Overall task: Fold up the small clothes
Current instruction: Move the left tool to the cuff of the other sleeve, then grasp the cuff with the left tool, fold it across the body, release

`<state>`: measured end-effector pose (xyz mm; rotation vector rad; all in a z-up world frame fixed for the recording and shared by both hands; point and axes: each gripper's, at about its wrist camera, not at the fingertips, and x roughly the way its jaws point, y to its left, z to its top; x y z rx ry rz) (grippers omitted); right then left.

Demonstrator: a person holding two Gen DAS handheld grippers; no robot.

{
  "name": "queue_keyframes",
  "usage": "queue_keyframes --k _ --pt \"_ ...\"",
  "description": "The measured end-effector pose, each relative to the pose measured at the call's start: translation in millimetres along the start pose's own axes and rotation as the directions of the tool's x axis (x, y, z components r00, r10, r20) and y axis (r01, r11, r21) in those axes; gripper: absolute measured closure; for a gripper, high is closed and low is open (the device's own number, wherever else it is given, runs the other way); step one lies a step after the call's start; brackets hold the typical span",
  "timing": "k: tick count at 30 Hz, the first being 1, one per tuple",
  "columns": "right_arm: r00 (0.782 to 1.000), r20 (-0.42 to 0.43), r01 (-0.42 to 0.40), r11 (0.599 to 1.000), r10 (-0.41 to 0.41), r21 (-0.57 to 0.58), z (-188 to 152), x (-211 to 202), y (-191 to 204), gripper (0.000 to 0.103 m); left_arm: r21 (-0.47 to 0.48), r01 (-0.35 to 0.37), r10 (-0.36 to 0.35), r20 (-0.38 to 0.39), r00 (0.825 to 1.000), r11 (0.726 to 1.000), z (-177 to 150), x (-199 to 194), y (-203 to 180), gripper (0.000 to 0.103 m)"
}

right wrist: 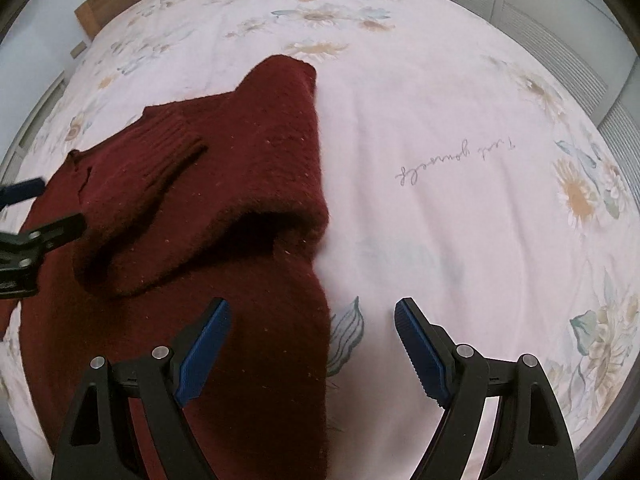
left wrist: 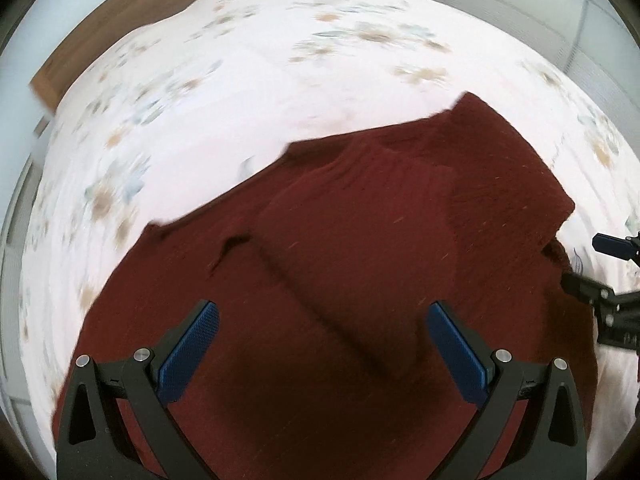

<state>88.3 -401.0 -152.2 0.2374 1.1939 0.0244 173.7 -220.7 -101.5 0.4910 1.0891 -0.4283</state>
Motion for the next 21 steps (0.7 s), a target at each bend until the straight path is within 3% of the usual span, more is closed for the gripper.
queue_keyframes --k 6,11,16,18,20,21 --pt "1.000 -0.013 -0.006 1.000 0.006 0.014 -1.8 8.9 -4.3 0.018 0.077 0.002 0.003 -0.064 0.998 0.997 20.1 32.6 -30.9 0.001" --pt "1.000 -0.021 -0.006 1.000 0.006 0.028 -3.4 14.0 -9.7 0.018 0.121 -0.036 0.055 -0.151 0.987 0.992 23.1 65.4 -41.7 0.005" --pt "1.000 -0.027 0.004 1.000 -0.003 0.030 -2.4 18.6 -12.5 0.018 0.081 -0.013 0.026 -0.166 0.986 0.997 22.1 74.3 -21.3 0.034" --pt "1.000 -0.031 0.005 0.999 -0.004 0.032 -2.6 20.0 -12.2 0.018 0.057 -0.005 0.015 -0.167 0.986 0.998 23.5 73.6 -8.9 0.068" --pt "0.999 -0.032 0.005 0.999 -0.004 0.032 -3.6 19.5 -12.4 0.018 0.038 -0.026 0.031 -0.150 0.988 0.999 24.2 68.1 5.3 0.089" --pt "0.999 -0.033 0.005 1.000 -0.004 0.031 -3.7 19.1 -12.0 0.018 0.025 -0.029 0.032 -0.138 0.990 0.999 24.6 64.3 12.8 0.089"
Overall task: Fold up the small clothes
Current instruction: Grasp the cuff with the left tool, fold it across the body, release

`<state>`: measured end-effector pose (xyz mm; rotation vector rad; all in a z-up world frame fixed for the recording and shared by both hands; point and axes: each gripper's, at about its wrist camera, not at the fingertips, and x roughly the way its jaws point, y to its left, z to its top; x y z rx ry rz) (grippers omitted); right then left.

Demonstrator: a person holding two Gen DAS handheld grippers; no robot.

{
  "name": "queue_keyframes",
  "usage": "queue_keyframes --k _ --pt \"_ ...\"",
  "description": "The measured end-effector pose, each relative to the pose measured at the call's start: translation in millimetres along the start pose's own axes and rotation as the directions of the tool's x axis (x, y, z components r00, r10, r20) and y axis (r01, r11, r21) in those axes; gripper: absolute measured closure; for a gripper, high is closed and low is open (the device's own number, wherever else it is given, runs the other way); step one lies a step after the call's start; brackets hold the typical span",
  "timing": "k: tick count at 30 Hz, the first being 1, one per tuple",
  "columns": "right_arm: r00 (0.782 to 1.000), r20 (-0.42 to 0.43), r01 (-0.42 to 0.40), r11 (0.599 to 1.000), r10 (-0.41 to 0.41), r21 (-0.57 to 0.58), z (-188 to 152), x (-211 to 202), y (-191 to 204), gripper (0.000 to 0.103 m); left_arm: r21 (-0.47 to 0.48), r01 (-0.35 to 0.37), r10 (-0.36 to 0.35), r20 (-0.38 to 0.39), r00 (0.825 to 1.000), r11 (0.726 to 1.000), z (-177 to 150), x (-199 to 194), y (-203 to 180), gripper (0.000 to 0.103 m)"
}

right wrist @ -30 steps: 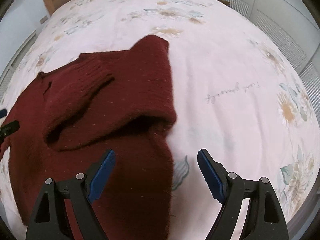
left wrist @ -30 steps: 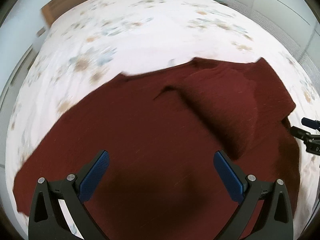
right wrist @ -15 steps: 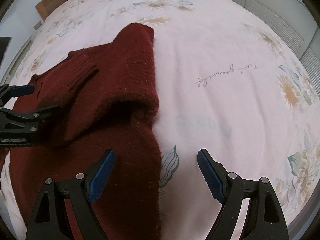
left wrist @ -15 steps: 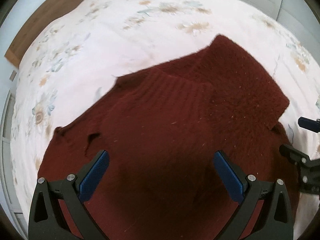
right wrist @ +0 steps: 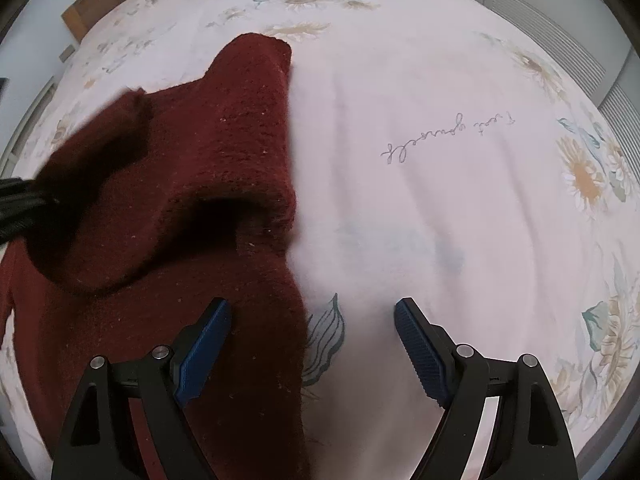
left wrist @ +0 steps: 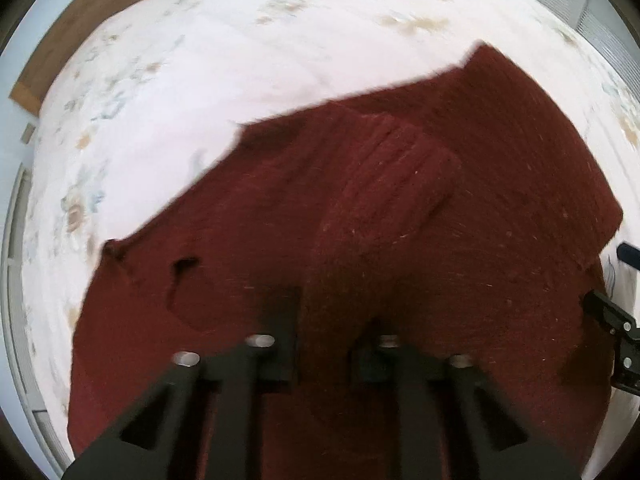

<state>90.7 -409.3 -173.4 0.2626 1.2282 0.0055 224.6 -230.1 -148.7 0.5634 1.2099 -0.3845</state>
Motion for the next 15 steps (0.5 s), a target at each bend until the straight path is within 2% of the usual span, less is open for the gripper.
queue_keyframes --k 3,9,12,15 --pt "1.000 -0.002 0.003 1.000 -0.003 -0.003 3.4 0.0 2.4 0.018 -0.049 0.028 -0.025 0.062 0.998 0.998 -3.8 -20.3 29.2 0.089" --pt "1.000 0.020 -0.004 1.000 0.004 0.006 5.2 -6.7 4.6 0.018 -0.142 -0.011 0.035 0.166 0.986 0.990 -19.5 -55.2 93.0 0.089" --pt "1.000 0.014 -0.006 1.000 0.006 -0.001 4.6 -5.0 10.4 0.018 -0.196 -0.031 0.066 0.174 0.983 0.980 -33.5 -51.9 118.9 0.089" --pt "1.000 0.002 -0.004 1.000 0.004 -0.018 5.9 -0.2 18.0 0.018 -0.259 -0.008 0.044 0.134 0.990 0.966 -52.3 -36.1 129.8 0.088"
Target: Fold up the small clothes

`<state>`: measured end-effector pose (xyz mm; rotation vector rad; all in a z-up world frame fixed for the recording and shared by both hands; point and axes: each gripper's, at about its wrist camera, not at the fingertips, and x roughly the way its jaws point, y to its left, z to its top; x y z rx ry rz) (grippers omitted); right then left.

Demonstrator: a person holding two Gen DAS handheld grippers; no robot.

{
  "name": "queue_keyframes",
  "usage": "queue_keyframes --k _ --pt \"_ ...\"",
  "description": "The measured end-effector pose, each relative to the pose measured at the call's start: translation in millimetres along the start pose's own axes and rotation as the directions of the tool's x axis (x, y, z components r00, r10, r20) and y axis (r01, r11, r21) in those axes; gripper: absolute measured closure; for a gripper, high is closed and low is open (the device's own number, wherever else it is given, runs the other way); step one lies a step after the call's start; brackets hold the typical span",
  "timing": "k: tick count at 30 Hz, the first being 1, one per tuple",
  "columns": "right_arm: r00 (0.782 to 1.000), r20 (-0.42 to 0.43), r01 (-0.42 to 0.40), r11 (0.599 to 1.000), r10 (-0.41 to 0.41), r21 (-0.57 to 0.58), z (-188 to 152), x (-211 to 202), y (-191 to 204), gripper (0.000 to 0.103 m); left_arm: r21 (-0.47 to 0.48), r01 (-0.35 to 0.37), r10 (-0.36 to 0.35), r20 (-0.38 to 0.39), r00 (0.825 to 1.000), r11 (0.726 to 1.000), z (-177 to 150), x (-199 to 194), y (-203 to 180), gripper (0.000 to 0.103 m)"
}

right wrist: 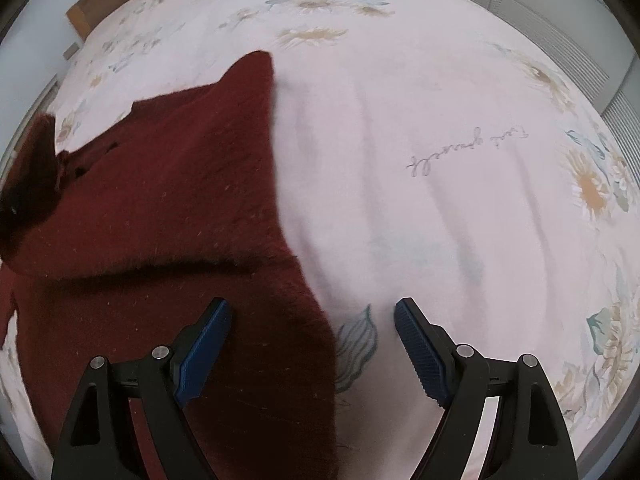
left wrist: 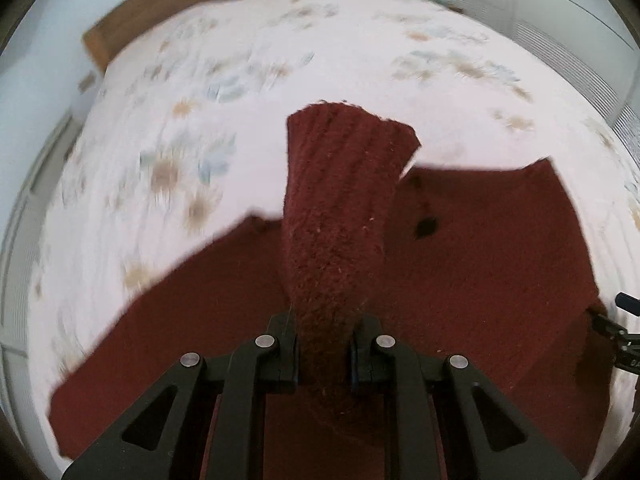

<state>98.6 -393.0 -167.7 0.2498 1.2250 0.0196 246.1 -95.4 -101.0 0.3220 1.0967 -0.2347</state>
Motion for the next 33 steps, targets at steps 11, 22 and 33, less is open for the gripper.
queue_keyframes --k 11,22,33 --pt "1.000 -0.024 0.019 0.999 -0.020 -0.035 2.7 3.9 7.0 0.018 -0.252 0.033 -0.063 -0.112 0.992 0.967 -46.6 25.5 44.5 0.044" --pt "1.000 -0.019 0.014 0.998 -0.015 -0.054 6.2 -3.9 10.6 0.018 -0.392 -0.008 -0.064 -0.171 0.983 0.920 -91.3 12.5 112.7 0.017" --pt "0.999 0.024 -0.024 0.997 0.026 -0.076 82.5 -0.7 19.6 0.018 -0.351 0.000 -0.013 -0.036 0.999 0.937 -83.9 -33.2 116.2 0.001"
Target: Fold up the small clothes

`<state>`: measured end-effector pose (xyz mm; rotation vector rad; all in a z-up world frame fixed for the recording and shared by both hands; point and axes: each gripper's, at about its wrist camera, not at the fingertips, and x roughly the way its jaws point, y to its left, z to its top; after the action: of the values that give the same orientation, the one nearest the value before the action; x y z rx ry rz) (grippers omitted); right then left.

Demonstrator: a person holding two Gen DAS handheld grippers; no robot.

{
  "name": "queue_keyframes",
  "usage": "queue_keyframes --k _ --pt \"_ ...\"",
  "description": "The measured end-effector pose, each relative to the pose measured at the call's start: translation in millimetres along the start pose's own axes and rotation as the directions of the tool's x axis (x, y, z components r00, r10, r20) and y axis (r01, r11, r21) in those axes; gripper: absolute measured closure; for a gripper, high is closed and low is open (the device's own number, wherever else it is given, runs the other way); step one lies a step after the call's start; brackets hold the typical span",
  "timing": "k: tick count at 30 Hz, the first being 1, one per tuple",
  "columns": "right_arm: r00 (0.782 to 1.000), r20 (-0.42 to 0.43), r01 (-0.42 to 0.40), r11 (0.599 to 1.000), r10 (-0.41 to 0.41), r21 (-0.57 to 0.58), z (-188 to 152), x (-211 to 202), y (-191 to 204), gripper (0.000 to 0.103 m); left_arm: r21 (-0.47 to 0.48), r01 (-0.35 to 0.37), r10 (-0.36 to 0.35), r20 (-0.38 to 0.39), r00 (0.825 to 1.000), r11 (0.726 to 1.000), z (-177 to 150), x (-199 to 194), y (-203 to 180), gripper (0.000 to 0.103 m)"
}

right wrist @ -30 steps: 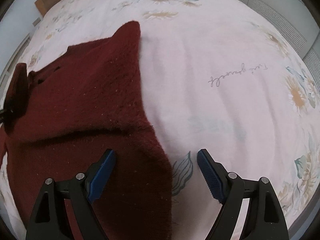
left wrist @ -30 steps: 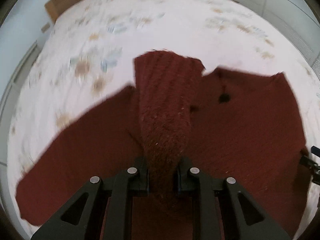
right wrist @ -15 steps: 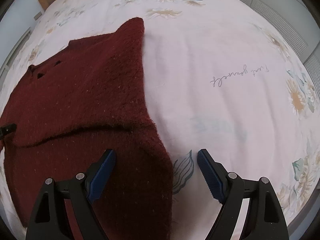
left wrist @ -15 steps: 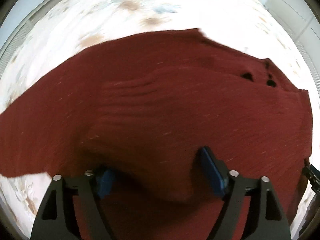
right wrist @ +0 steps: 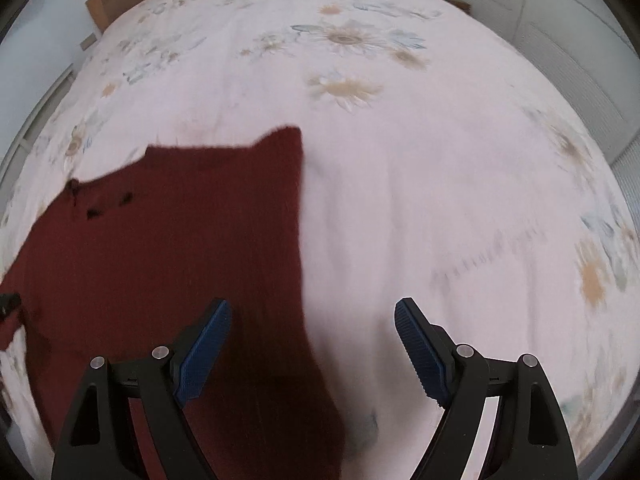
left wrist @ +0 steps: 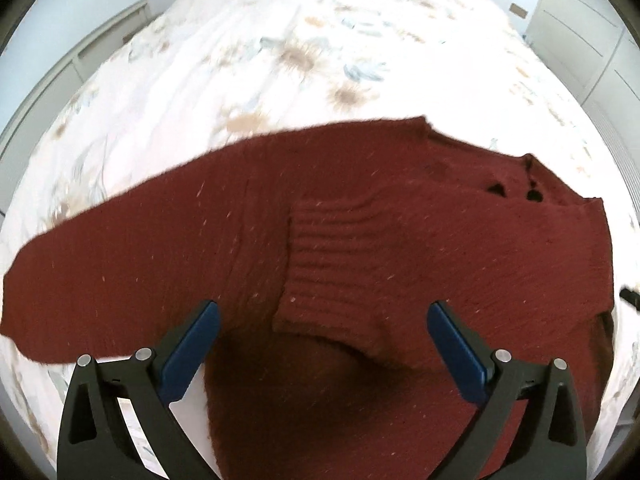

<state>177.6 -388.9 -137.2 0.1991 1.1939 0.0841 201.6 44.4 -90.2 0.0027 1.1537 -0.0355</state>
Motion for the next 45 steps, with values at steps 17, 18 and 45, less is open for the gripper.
queue_keyframes --k 17,18,45 --pt "0.997 -0.029 -0.068 0.995 0.071 0.072 19.9 29.4 -3.5 0.085 0.064 0.012 -0.012 0.000 1.000 0.998 0.1 15.0 -16.9 0.001" --pt "0.998 -0.036 -0.058 0.996 0.060 0.073 18.6 32.8 -5.2 0.085 0.067 0.015 -0.015 0.002 1.000 0.998 0.4 15.3 -18.2 0.001" --pt "0.992 0.126 0.016 0.966 0.017 -0.257 -36.1 22.1 135.3 0.001 0.248 0.053 -0.081 0.102 0.992 0.967 2.5 44.6 -114.1 0.001"
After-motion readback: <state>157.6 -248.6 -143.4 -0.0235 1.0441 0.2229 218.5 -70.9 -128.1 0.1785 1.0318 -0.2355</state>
